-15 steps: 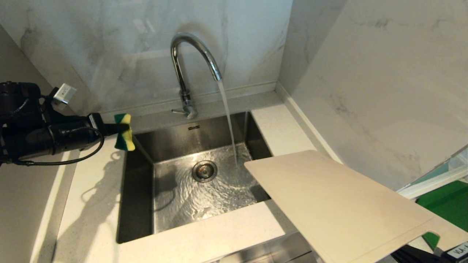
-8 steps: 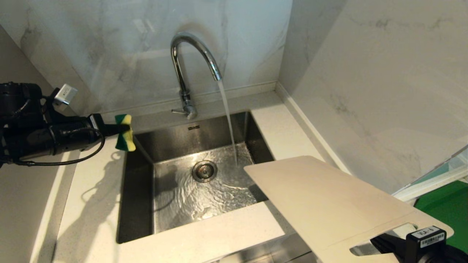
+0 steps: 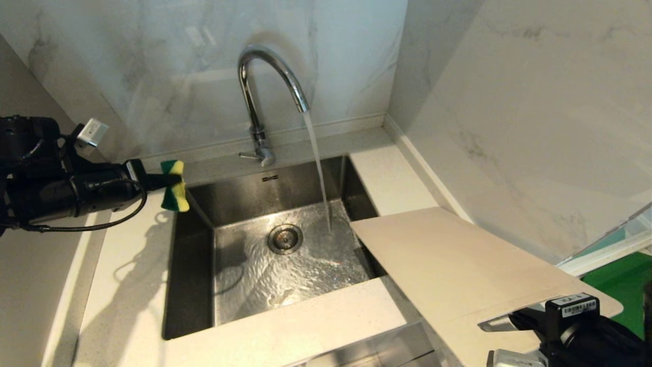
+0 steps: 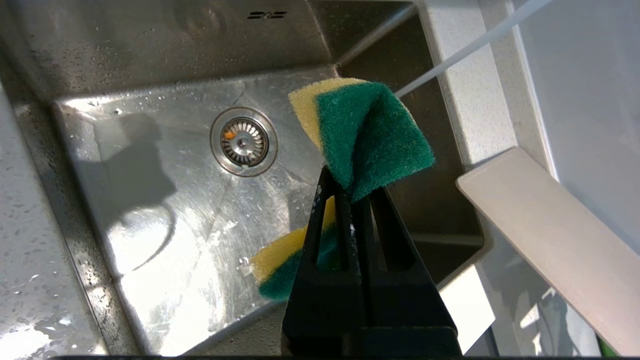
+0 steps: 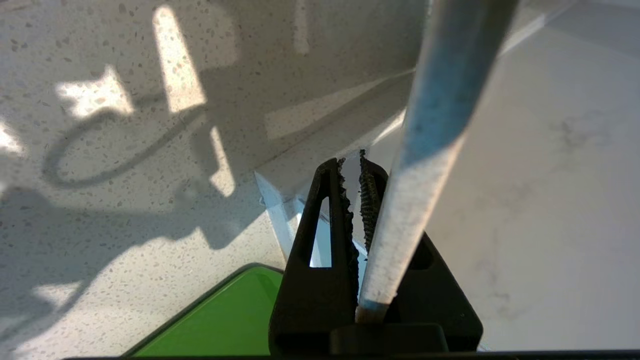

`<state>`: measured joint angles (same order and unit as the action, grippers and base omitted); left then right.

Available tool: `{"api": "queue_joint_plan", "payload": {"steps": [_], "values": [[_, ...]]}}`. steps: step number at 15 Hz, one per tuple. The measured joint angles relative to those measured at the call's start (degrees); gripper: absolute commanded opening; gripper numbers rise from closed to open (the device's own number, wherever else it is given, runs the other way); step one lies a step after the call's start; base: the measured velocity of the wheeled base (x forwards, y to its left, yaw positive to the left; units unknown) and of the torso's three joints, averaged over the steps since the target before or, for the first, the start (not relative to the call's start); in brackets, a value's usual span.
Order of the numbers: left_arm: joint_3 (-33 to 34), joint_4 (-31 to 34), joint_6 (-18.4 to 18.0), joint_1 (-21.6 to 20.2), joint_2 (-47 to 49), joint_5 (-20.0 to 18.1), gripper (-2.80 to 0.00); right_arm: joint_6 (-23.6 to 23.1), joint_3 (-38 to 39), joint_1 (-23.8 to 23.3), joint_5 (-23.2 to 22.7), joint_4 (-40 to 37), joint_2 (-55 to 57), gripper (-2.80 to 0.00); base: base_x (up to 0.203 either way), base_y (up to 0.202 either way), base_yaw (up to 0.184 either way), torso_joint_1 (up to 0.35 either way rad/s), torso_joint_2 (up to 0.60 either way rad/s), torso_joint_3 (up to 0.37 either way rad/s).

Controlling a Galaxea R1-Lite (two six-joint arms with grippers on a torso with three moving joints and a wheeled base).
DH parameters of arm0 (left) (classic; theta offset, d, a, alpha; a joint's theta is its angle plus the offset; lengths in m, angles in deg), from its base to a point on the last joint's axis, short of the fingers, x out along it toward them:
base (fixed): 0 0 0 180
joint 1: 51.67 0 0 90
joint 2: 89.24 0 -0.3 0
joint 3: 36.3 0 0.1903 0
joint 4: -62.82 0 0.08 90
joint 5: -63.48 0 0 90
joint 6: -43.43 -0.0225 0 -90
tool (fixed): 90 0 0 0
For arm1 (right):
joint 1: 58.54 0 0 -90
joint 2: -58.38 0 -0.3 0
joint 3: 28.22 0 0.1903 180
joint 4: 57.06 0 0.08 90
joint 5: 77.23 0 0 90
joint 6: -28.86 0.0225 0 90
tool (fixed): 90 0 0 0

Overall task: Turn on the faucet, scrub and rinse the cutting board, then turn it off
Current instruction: Put down the cutting board

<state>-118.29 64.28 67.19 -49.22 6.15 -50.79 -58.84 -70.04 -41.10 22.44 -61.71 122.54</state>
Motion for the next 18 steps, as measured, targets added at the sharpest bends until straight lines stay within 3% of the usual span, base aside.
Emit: {"api": "queue_joint_plan", "payload": {"steps": [6,18], "values": [[-0.09,-0.17,-0.06,-0.06,1.15,0.02,-2.80,0.71,-0.26,-0.22,-3.18,-0.15,5.52,-2.80,0.000,0.000,0.000,0.000,0.00,0.000],[-0.22,-0.06,0.15,0.18,5.47,-0.41,-2.80,0.88,0.18,-4.72,-16.44,-0.72,21.30,-2.80,0.000,0.000,0.000,0.000,0.00,0.000]]}}
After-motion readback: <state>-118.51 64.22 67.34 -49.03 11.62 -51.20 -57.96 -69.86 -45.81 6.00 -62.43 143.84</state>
